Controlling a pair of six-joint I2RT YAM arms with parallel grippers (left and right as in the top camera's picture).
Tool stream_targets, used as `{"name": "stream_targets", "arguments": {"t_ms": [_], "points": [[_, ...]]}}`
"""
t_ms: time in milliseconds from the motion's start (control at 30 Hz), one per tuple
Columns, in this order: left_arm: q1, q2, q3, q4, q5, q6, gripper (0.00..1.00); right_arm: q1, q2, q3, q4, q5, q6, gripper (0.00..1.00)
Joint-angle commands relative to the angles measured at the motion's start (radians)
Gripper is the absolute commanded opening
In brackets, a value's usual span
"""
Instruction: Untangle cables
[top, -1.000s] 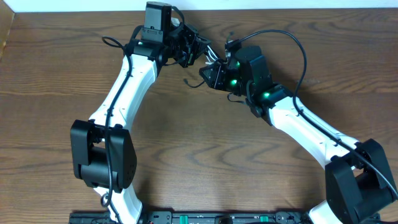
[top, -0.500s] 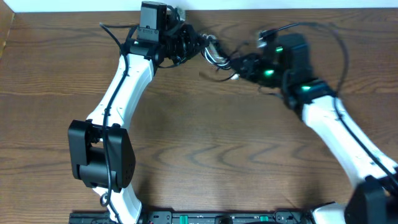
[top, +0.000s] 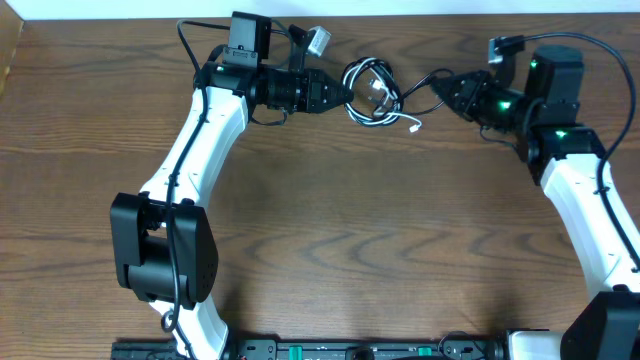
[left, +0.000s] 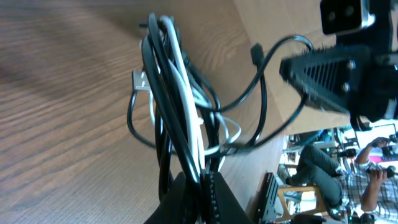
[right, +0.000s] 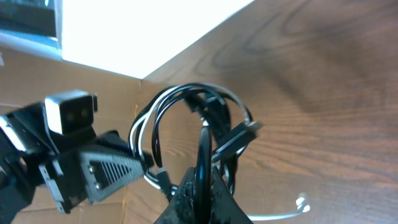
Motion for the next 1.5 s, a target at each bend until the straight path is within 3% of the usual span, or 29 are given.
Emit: {"name": "stream_targets", "arguments": {"t_ms": [0,133,300,500,567,600,800,833,867,900,933,1000,1133,1267,1467], "points": [[0.004,-0.001,0.013,-0.008,0.028,0.046,0.07,-0.04,-0.005,0.011,0.024,-0.011,0.025,0.01],[-0.011,-0.001,0.013,-0.011,0.028,0.044,0.07,-0.04,-0.005,0.011,0.044,0.012,0.065,0.01],[-0.093,-0.002,0.013,-0.01,0.031,0.014,0.07,0.074,-0.005,0.011,0.019,0.273,0.064,0.01],[-0.118,-0.003,0.013,0.045,0.074,-0.072,0.07,0.143,-0.005,0.011,0.017,0.389,0.056,0.01],[-0.118,-0.003,0.013,0.14,0.166,-0.156,0.08,0.19,-0.002,0.011,-0.002,0.439,0.045,0.01],[-0.118,-0.003,0.013,0.223,0.188,-0.263,0.08,0.226,0.005,0.011,-0.002,0.458,0.046,0.01],[-0.118,-0.003,0.013,0.531,0.188,-0.659,0.07,0.311,0.047,0.011,0.014,0.475,0.061,0.01],[-0.118,-0.003,0.013,0.615,0.188,-0.75,0.08,0.321,0.06,0.011,0.024,0.475,0.076,0.04],[-0.118,-0.003,0.013,0.648,0.188,-0.785,0.07,0.323,0.066,0.011,0.031,0.474,0.076,0.14],[-0.118,-0.003,0.013,0.683,0.184,-0.823,0.07,0.322,0.067,0.011,0.029,0.471,0.075,0.43],[-0.116,-0.003,0.013,0.702,0.179,-0.837,0.07,0.318,0.066,0.011,0.03,0.47,0.071,0.66],[-0.104,-0.003,0.013,0.705,0.149,-0.85,0.07,0.289,0.051,0.011,0.032,0.435,0.059,0.8],[-0.061,-0.003,0.013,0.701,0.06,-0.891,0.08,0.191,0.011,0.011,0.007,0.314,0.033,0.8],[-0.031,-0.003,0.013,0.605,-0.076,-0.953,0.08,0.132,0.005,0.011,-0.02,0.197,-0.076,0.72],[-0.035,-0.003,0.013,0.292,-0.277,-0.944,0.07,0.163,0.005,0.011,0.006,0.006,-0.539,0.74]]}}
